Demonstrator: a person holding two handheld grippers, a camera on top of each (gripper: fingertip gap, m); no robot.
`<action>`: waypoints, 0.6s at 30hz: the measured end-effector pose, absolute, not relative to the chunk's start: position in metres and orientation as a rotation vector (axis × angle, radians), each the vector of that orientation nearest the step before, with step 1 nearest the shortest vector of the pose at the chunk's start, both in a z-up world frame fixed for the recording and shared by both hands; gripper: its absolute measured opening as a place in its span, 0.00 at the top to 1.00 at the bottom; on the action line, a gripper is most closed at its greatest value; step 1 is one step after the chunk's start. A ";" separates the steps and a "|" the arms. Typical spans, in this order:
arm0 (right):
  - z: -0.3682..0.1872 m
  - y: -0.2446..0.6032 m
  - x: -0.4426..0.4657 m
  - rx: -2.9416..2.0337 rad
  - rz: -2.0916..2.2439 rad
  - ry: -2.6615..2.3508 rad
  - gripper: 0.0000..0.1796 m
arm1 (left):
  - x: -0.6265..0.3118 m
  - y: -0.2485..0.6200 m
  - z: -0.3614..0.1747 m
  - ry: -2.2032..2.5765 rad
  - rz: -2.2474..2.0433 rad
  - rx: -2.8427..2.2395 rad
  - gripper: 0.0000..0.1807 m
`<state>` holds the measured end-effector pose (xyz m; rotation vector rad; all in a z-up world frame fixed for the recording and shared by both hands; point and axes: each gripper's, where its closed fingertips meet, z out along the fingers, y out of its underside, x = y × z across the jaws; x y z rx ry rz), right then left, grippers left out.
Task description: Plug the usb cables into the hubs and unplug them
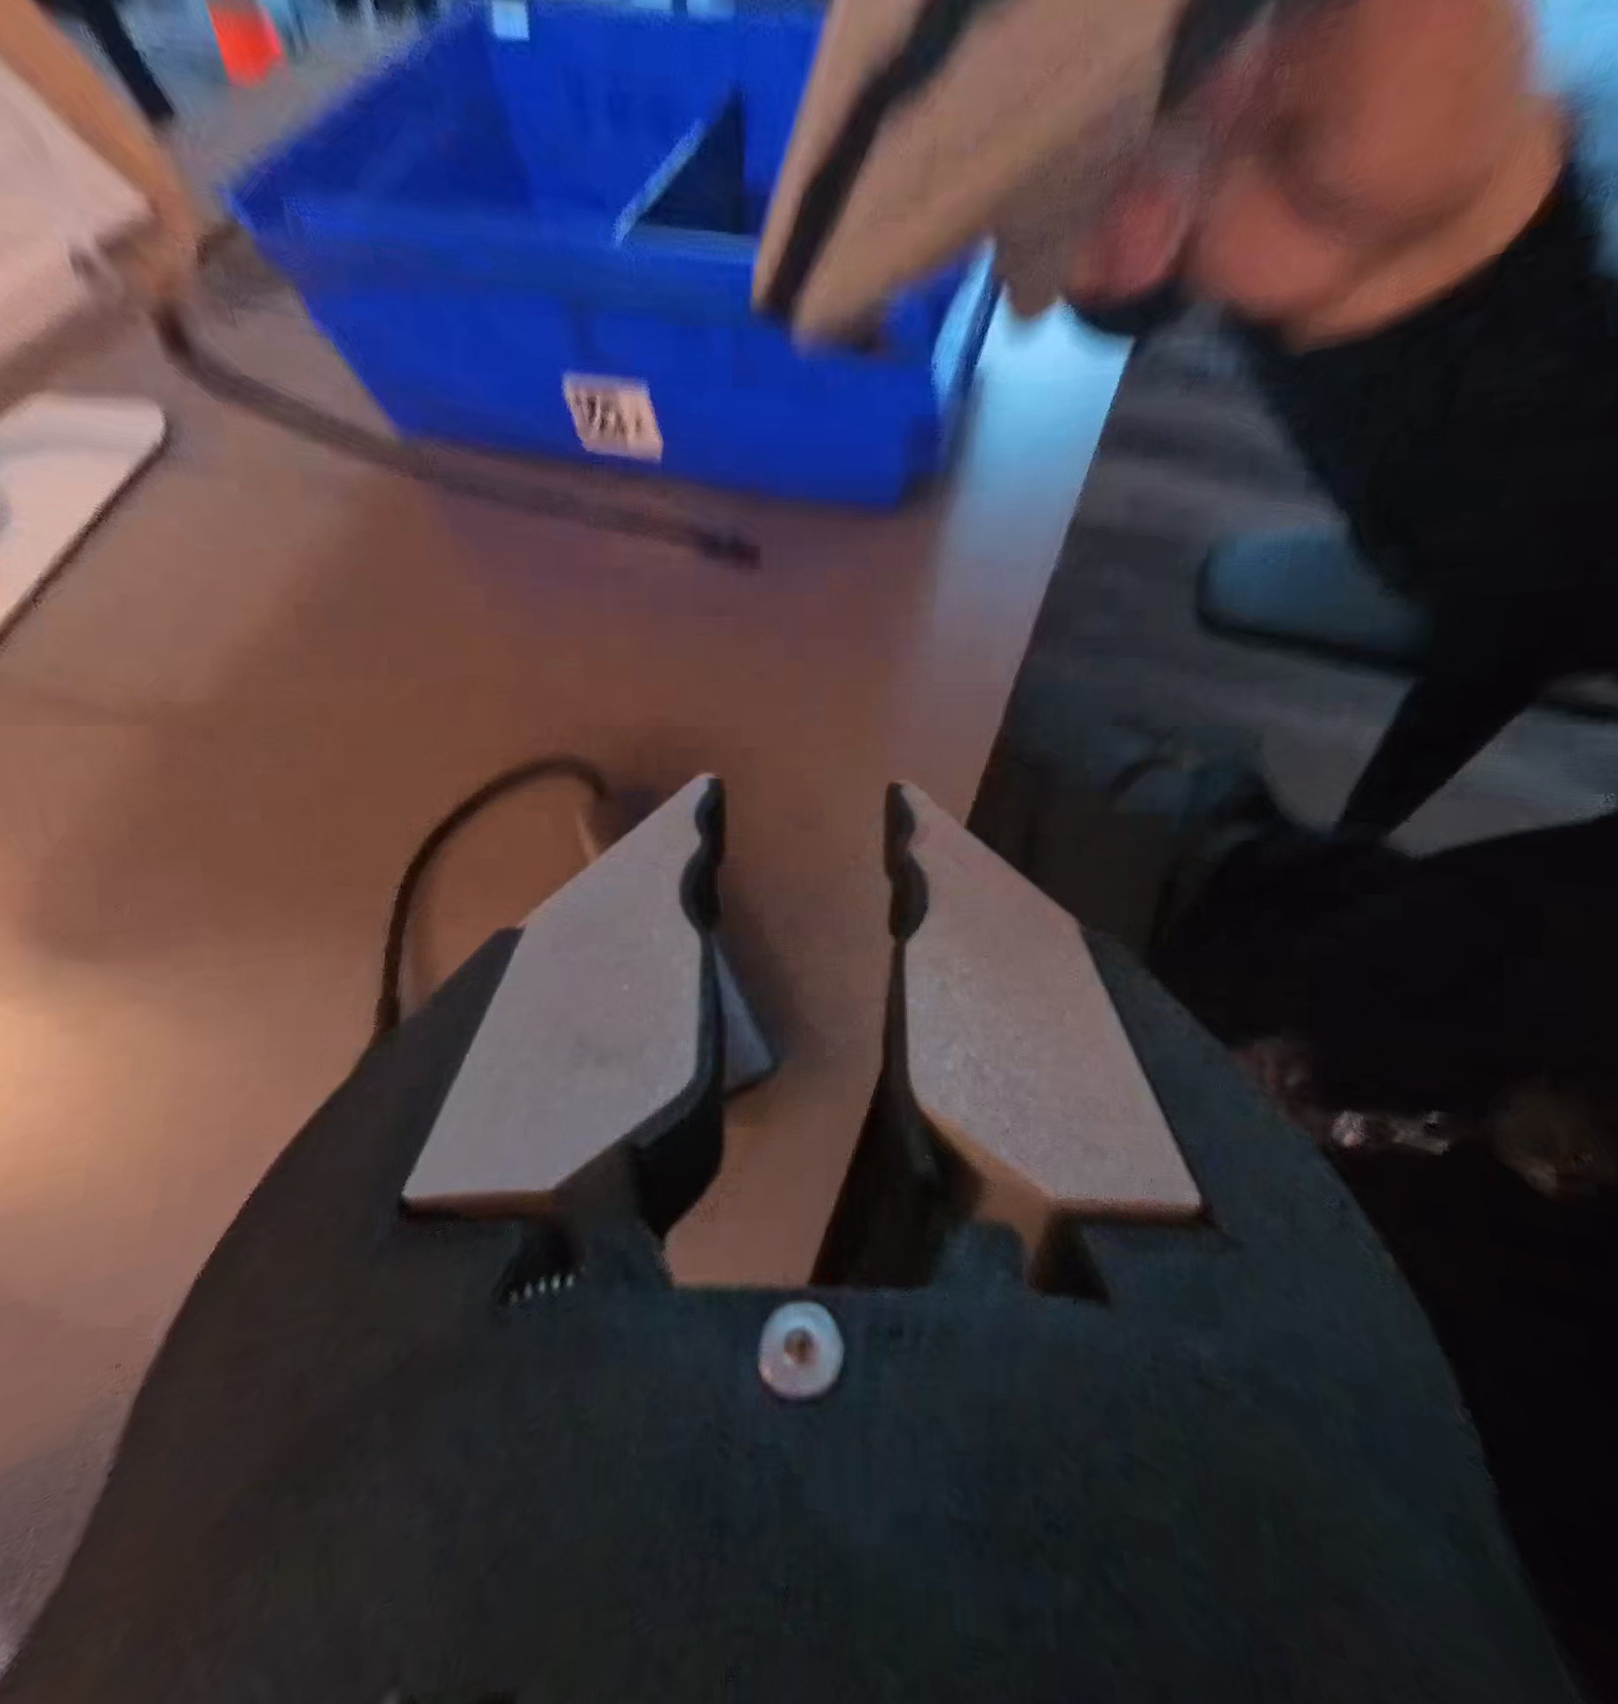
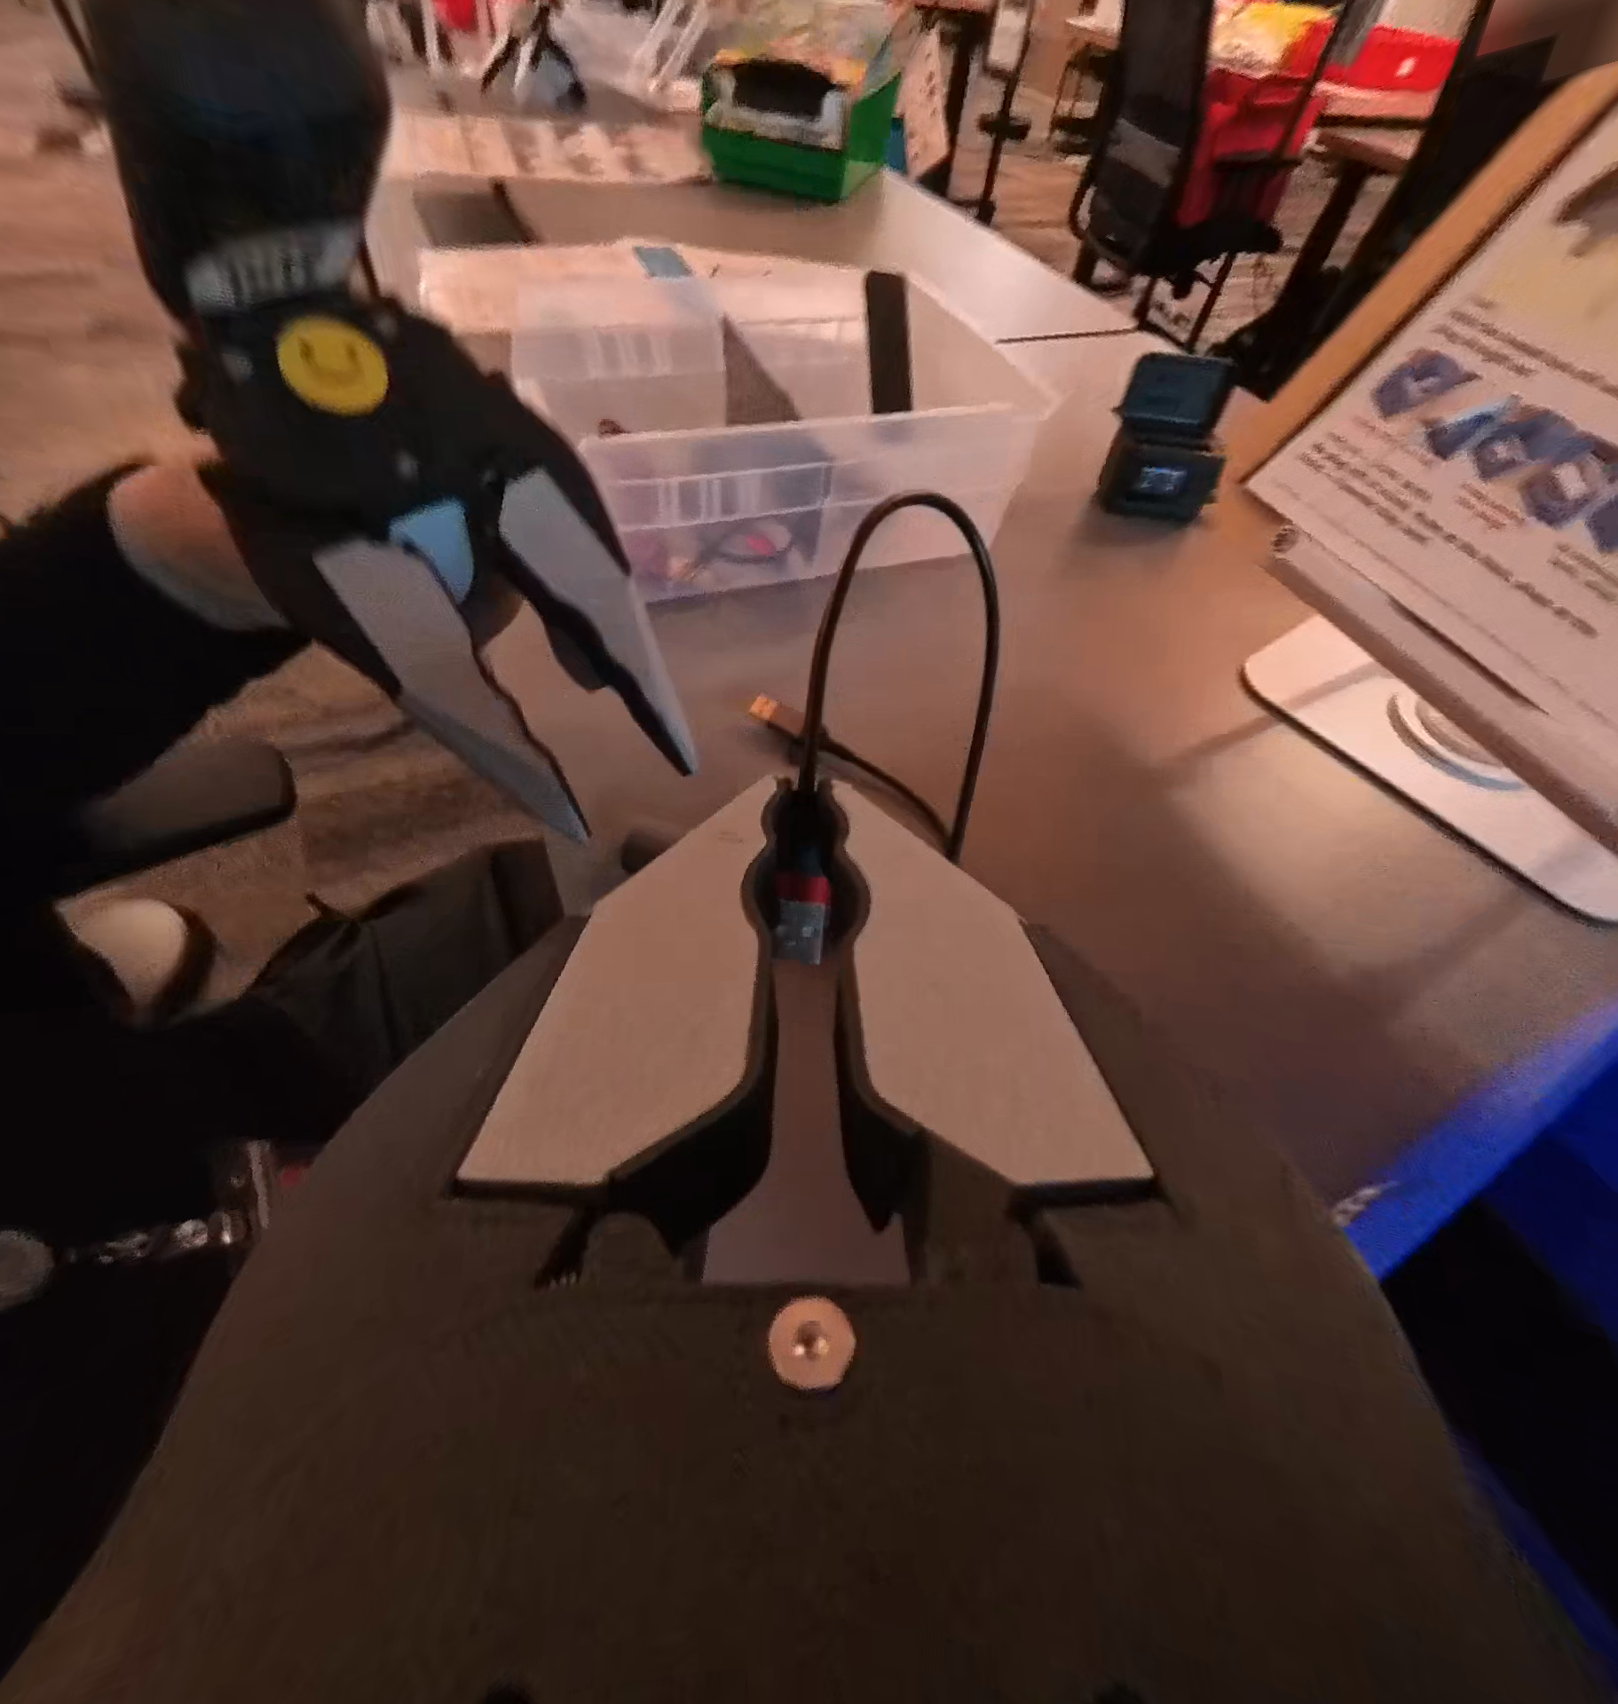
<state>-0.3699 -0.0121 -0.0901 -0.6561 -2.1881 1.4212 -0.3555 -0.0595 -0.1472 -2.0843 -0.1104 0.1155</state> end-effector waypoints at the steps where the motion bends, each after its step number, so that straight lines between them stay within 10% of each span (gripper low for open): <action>1: -0.096 -0.019 -0.368 -0.615 1.360 -2.210 0.99 | -0.354 -0.056 -0.136 -0.111 0.122 -2.028 0.86; 15: -0.102 -0.062 -0.346 -0.191 1.045 -2.119 0.99 | -0.355 -0.058 -0.101 -0.297 -0.189 -1.757 0.83; 18: -0.105 -0.066 -0.343 -0.136 1.025 -2.117 0.99 | -0.338 -0.059 -0.095 -0.187 -0.240 -1.754 0.99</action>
